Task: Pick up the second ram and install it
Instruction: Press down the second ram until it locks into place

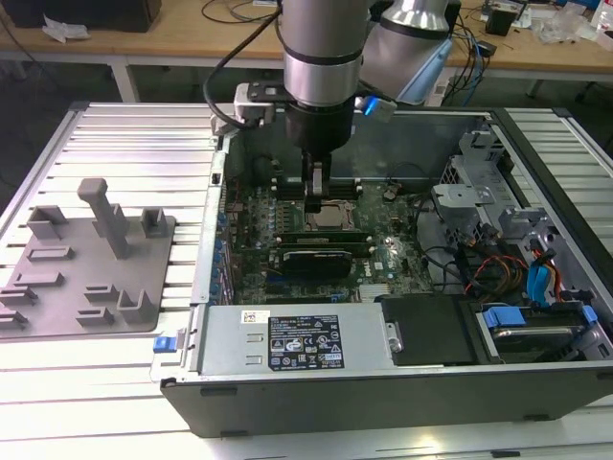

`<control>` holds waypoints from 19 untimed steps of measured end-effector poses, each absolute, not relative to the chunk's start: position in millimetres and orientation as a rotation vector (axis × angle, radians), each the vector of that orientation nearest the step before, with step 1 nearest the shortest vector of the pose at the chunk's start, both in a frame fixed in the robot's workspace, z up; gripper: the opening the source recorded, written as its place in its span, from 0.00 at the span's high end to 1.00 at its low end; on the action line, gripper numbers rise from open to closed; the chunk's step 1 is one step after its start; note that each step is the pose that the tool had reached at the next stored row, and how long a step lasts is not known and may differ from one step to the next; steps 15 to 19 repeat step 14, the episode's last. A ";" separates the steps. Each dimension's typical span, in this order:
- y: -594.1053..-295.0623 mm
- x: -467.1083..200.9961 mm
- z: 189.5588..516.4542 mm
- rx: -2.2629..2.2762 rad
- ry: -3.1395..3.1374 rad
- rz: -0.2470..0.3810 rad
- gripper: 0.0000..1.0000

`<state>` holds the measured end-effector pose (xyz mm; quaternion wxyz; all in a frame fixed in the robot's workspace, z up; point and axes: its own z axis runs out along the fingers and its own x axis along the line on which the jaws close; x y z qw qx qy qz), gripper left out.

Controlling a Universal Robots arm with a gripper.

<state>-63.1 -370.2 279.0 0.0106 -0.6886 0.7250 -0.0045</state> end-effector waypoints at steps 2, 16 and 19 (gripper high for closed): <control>-370.2 -56.5 278.9 -2.149 2.262 -0.014 0.92; -370.2 -37.5 282.2 -2.149 2.262 -0.014 0.92; -370.2 -37.5 282.2 -2.149 2.262 -0.014 0.92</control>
